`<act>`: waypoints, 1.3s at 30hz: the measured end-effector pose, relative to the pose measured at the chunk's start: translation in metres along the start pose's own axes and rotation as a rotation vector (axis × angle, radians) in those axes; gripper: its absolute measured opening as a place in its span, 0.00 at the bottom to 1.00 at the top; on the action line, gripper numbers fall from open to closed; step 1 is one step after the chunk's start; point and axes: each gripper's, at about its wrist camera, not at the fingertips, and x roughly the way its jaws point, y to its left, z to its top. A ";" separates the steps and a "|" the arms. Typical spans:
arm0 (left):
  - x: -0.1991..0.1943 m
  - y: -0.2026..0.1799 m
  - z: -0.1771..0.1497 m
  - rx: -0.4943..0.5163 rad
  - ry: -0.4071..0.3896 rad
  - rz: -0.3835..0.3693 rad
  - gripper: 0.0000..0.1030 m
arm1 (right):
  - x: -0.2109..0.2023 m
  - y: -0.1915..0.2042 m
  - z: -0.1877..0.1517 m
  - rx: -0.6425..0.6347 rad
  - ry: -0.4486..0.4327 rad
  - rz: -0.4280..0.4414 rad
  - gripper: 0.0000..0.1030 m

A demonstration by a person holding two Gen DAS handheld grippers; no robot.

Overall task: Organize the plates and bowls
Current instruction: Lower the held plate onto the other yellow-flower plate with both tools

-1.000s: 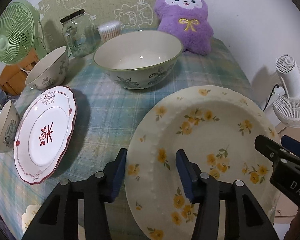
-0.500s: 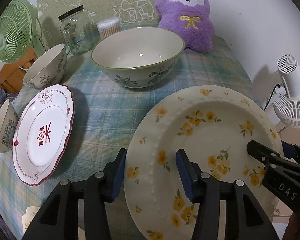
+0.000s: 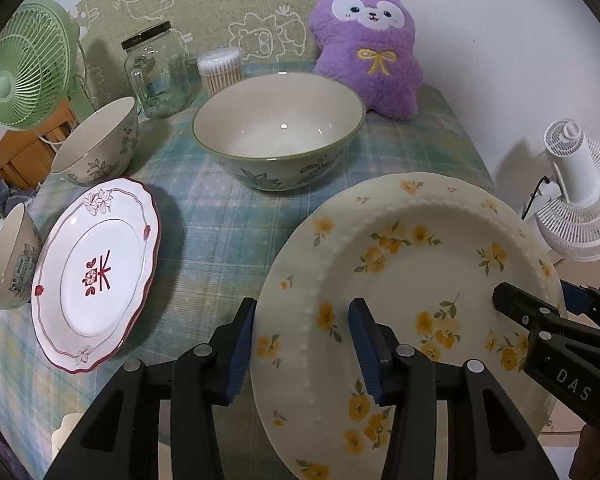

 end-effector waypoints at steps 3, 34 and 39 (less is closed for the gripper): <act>-0.010 0.002 0.000 -0.003 -0.017 0.002 0.45 | -0.007 0.001 -0.002 0.031 -0.005 0.007 0.53; -0.085 0.079 -0.056 -0.043 -0.047 -0.007 0.44 | -0.077 0.083 -0.055 0.071 -0.042 -0.020 0.50; -0.088 0.095 -0.075 -0.043 -0.029 -0.011 0.44 | -0.079 0.104 -0.072 0.065 -0.028 -0.033 0.50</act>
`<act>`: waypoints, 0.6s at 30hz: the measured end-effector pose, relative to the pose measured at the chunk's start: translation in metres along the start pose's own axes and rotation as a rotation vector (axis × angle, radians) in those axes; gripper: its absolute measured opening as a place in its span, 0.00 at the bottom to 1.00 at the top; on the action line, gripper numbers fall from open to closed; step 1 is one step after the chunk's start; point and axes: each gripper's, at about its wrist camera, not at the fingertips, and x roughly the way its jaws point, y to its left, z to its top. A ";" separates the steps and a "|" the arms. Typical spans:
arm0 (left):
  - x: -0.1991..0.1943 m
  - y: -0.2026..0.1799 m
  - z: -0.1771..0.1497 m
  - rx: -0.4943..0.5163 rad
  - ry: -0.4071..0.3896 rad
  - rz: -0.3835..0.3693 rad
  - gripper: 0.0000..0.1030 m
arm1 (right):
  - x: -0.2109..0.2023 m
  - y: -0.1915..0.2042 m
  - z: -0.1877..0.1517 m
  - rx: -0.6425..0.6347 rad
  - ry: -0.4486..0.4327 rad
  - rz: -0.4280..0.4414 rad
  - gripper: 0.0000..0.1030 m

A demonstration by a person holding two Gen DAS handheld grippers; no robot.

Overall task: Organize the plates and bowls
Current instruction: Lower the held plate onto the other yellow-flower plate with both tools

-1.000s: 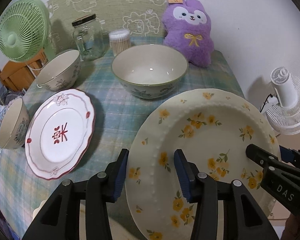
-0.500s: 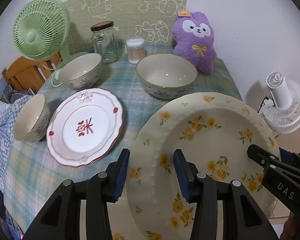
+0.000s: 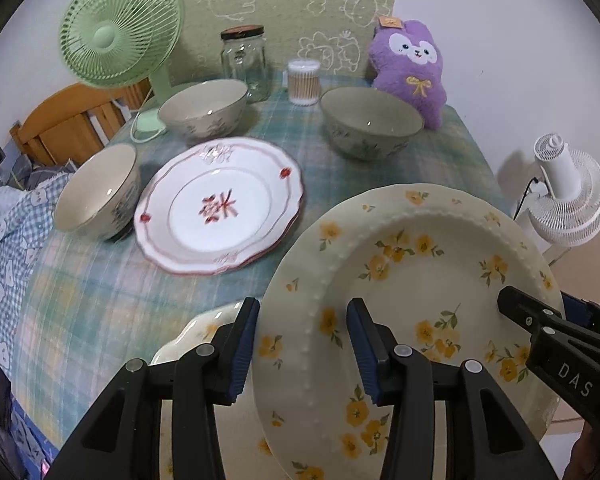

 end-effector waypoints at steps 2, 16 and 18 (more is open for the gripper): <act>0.000 0.006 -0.008 -0.001 0.010 -0.005 0.44 | -0.001 0.006 -0.008 0.003 0.010 -0.011 0.50; -0.003 0.045 -0.054 0.017 0.052 -0.008 0.44 | 0.002 0.046 -0.058 0.012 0.058 -0.029 0.50; -0.003 0.051 -0.058 0.017 0.058 -0.009 0.44 | 0.001 0.049 -0.063 0.017 0.062 -0.028 0.49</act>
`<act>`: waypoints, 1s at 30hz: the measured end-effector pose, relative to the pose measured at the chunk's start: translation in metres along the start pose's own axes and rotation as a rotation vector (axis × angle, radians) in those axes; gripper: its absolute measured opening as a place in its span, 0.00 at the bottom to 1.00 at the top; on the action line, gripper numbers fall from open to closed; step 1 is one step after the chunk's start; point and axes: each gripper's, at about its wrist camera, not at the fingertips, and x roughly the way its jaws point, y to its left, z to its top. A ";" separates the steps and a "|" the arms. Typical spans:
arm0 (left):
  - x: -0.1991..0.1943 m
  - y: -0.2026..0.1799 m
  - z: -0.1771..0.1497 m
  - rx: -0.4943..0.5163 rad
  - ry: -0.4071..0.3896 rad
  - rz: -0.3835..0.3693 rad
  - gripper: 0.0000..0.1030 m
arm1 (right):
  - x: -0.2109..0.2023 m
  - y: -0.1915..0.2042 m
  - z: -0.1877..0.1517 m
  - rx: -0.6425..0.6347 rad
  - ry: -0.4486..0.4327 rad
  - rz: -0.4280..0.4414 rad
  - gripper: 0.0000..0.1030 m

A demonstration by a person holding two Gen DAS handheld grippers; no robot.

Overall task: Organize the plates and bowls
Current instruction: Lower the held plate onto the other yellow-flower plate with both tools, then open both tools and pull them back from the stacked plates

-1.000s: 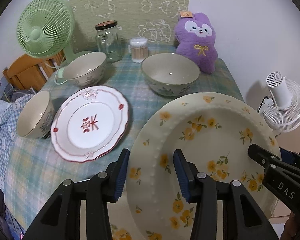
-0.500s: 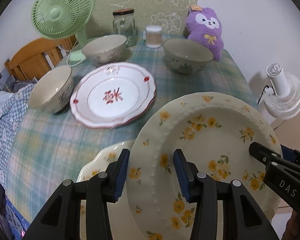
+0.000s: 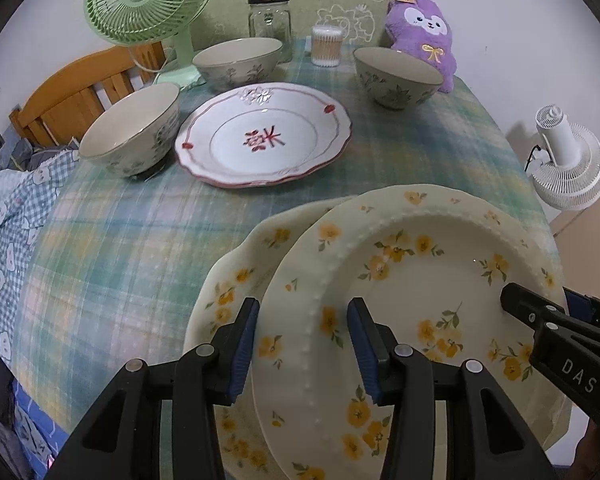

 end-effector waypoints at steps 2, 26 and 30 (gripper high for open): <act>0.000 0.004 -0.004 0.004 0.005 0.001 0.44 | 0.001 0.004 -0.004 0.005 0.008 0.001 0.49; 0.010 0.011 -0.015 0.062 0.014 0.047 0.52 | 0.011 0.019 -0.021 0.030 0.021 -0.002 0.48; 0.010 0.009 -0.016 0.083 0.011 0.058 0.54 | 0.012 0.019 -0.021 0.029 0.021 -0.010 0.49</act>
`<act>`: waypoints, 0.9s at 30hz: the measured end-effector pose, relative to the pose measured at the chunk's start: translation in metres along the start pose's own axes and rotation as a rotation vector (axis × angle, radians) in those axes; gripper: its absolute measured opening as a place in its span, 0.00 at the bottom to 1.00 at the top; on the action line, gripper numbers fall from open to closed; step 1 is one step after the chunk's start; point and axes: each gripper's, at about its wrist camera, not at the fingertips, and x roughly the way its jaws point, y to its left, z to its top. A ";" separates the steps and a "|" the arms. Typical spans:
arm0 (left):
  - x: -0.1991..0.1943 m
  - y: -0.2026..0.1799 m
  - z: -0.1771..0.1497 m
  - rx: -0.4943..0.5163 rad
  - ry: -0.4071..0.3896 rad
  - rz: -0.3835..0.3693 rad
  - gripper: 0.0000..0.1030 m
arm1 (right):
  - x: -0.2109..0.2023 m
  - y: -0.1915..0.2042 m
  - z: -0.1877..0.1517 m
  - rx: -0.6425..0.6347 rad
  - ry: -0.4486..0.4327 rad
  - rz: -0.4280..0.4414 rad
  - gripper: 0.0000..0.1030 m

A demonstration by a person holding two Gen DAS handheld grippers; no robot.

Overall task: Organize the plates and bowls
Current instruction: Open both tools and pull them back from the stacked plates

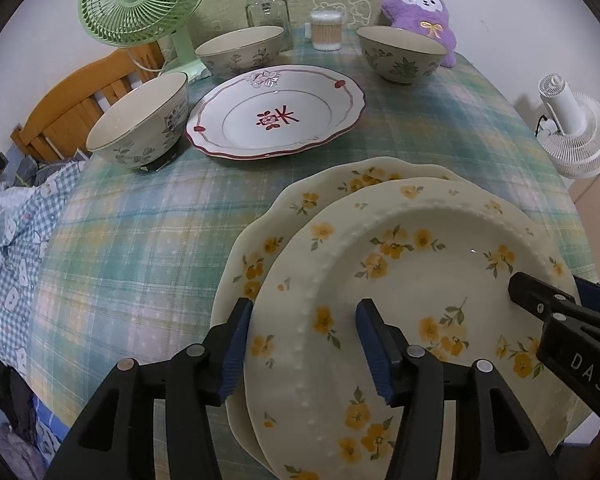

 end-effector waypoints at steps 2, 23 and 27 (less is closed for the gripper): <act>0.001 -0.003 0.000 0.023 0.010 0.006 0.58 | 0.000 0.002 0.000 -0.002 0.003 -0.005 0.49; -0.003 0.016 0.012 -0.020 -0.037 0.015 0.74 | 0.014 0.021 0.010 0.040 0.013 -0.009 0.65; 0.000 0.025 0.013 -0.035 -0.035 0.008 0.74 | 0.019 0.027 0.014 0.054 0.020 -0.022 0.73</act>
